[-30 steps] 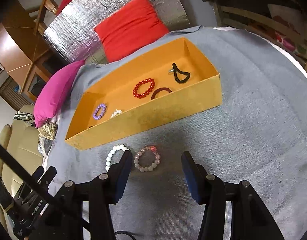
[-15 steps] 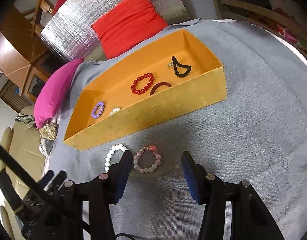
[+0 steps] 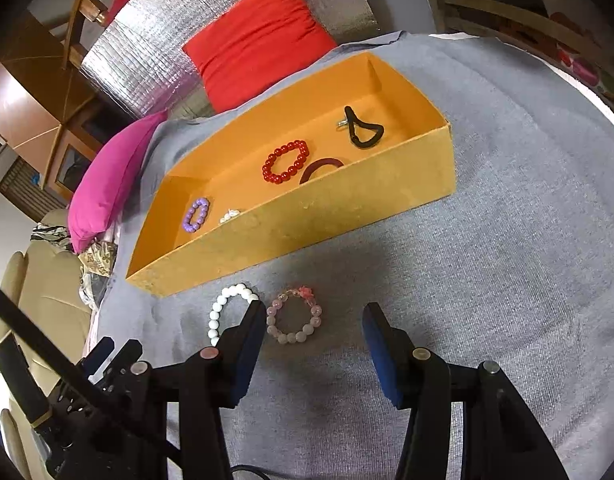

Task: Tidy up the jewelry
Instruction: 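Withdraw both tools from the box back toward the white and pink-white bracelets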

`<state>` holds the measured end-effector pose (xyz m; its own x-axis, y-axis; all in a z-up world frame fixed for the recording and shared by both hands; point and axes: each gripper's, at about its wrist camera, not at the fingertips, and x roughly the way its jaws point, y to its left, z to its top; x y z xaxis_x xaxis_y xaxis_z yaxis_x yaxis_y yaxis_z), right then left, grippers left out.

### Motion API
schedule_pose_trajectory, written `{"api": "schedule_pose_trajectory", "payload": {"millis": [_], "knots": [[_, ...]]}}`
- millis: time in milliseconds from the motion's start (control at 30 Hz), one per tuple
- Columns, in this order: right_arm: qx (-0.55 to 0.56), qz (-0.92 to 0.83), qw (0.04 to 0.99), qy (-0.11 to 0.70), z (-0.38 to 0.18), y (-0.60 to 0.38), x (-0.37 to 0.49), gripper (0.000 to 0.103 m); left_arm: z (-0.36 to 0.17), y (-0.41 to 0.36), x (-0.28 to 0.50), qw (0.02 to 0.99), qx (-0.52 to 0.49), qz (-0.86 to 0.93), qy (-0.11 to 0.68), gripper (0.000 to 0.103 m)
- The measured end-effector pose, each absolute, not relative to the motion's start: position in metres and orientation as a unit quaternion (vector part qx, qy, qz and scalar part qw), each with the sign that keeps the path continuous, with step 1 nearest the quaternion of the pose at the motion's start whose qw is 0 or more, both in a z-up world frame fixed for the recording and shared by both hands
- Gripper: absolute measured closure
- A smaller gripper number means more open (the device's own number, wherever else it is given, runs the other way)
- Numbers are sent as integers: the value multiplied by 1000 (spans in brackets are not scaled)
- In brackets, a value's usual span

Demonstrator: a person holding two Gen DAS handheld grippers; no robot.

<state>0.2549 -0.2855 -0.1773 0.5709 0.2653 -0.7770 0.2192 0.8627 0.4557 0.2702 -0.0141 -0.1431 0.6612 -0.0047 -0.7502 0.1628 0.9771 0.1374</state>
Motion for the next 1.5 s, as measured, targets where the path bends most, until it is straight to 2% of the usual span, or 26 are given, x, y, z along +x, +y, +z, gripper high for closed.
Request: {"api": "schedule_pose_trajectory", "payload": {"millis": [467, 767, 1500], "knots": [[247, 18, 845, 474, -183, -277, 258, 49, -143, -11, 270, 907, 96, -42, 407, 38], [240, 17, 842, 483, -187, -272, 263, 57, -142, -13, 270, 907, 99, -43, 407, 38], [258, 8, 830, 495, -197, -272, 271, 57, -157, -22, 273, 893, 111, -58, 433, 38]]}}
